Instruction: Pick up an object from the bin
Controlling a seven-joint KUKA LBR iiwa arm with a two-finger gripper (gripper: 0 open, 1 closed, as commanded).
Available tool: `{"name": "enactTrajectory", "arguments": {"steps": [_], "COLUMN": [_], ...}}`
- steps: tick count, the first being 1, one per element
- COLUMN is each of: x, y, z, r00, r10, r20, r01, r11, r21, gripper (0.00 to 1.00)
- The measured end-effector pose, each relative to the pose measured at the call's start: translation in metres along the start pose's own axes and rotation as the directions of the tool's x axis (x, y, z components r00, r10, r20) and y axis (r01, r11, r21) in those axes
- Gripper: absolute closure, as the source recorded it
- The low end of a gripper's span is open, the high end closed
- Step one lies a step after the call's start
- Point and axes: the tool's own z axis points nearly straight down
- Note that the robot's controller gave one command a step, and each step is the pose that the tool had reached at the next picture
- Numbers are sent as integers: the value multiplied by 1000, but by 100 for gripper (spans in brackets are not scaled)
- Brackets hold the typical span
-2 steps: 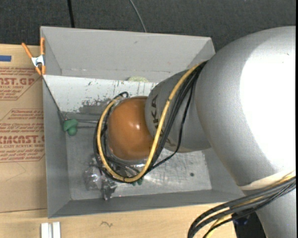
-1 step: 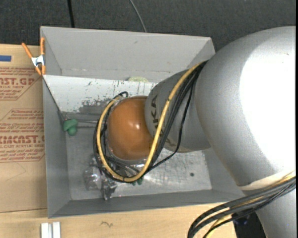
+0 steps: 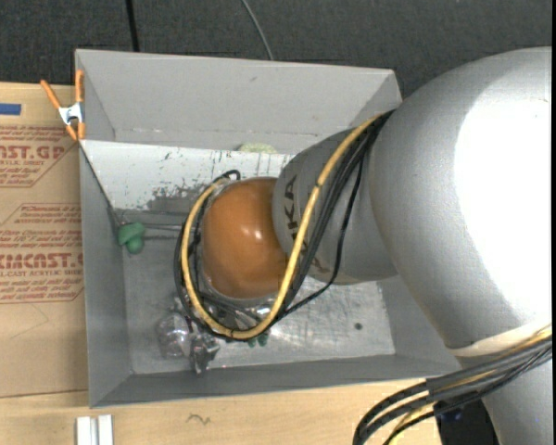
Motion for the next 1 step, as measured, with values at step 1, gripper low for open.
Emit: {"name": "enactTrajectory", "arguments": {"steps": [1], "x": [0], "y": [0], "z": [-12], "r00": [1000], "r10": [0], "r20": [-4], "r01": [0], "r11": [1000], "r21": [2], "gripper": [100]}}
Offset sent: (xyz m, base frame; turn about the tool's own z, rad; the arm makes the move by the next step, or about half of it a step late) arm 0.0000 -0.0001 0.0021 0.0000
